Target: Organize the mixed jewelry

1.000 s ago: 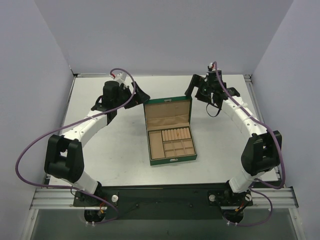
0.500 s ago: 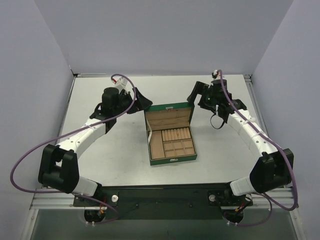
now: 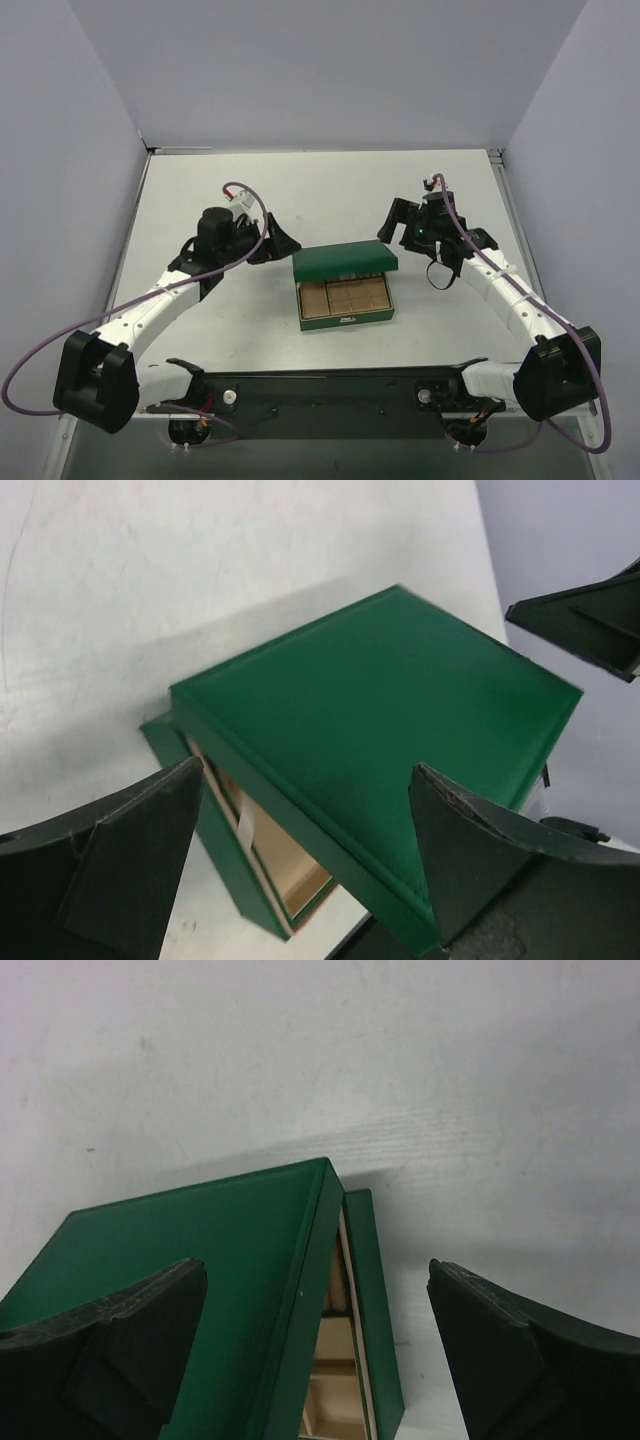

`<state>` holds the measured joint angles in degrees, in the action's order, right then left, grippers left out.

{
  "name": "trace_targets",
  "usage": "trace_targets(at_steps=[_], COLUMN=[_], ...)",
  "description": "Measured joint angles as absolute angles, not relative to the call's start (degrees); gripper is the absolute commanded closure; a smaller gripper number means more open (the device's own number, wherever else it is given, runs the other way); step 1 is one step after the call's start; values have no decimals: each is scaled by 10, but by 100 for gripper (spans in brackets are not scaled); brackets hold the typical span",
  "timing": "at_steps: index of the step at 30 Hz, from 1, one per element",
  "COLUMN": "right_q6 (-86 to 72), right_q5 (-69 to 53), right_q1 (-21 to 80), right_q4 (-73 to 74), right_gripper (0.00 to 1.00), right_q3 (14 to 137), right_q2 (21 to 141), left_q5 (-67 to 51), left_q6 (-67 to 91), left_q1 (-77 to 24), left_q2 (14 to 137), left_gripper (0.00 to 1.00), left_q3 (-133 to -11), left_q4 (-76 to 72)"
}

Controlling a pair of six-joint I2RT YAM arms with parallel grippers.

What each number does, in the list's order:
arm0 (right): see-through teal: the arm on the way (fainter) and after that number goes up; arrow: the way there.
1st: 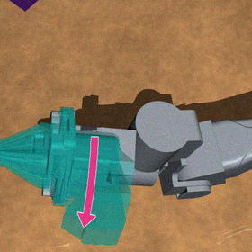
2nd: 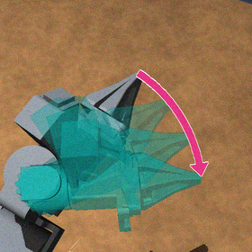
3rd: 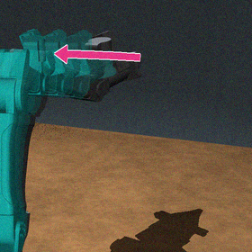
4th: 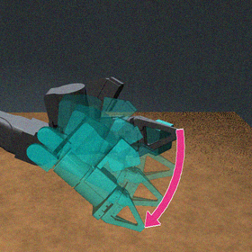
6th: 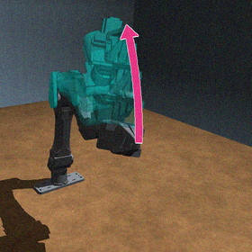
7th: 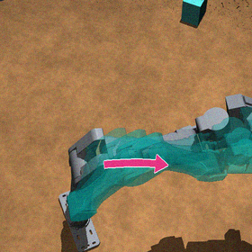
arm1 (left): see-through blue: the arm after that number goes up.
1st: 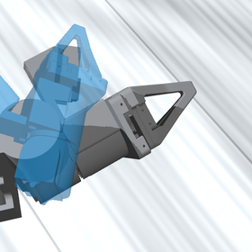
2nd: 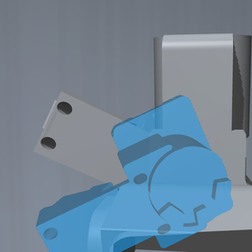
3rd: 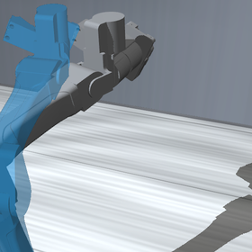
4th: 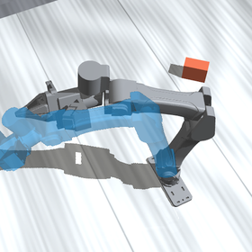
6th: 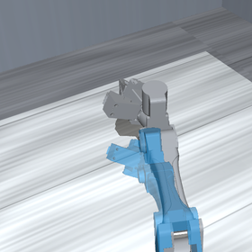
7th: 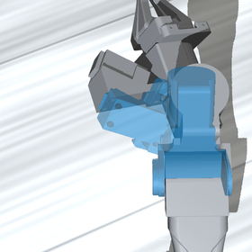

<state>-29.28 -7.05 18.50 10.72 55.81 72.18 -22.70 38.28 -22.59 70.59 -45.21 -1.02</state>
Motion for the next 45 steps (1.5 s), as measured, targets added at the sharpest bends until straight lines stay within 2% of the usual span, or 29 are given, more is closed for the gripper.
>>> trace_targets(at_steps=[8, 15, 25, 32, 41, 45], right_q6=[-293, -303, -331, -348, -356, -378], right_q5=[-71, -78, -100, -107, -104, -94], right_q1=[185, 185, 212, 226, 232, 241], right_q4=[134, 131, 120, 109, 102, 86], right_gripper=[0, 0, 0, 0, 0, 0], right_q3=[508, 458, 359, 342, 333, 297], right_q2=[675, 632, 602, 562, 569, 575], left_q5=[-226, -205, -120, -106, -106, -97], left_q6=[368, 351, 358, 371, 376, 397], left_q1=[-225, -230, -325, -360, -388, -403], left_q2=[607, 545, 585, 617, 624, 648], left_gripper=[7, 7, 5, 5, 5, 5], left_q3=[-369, -362, -320, -303, -298, -258], left_q4=[86, 115, 91, 62, 15, -28])
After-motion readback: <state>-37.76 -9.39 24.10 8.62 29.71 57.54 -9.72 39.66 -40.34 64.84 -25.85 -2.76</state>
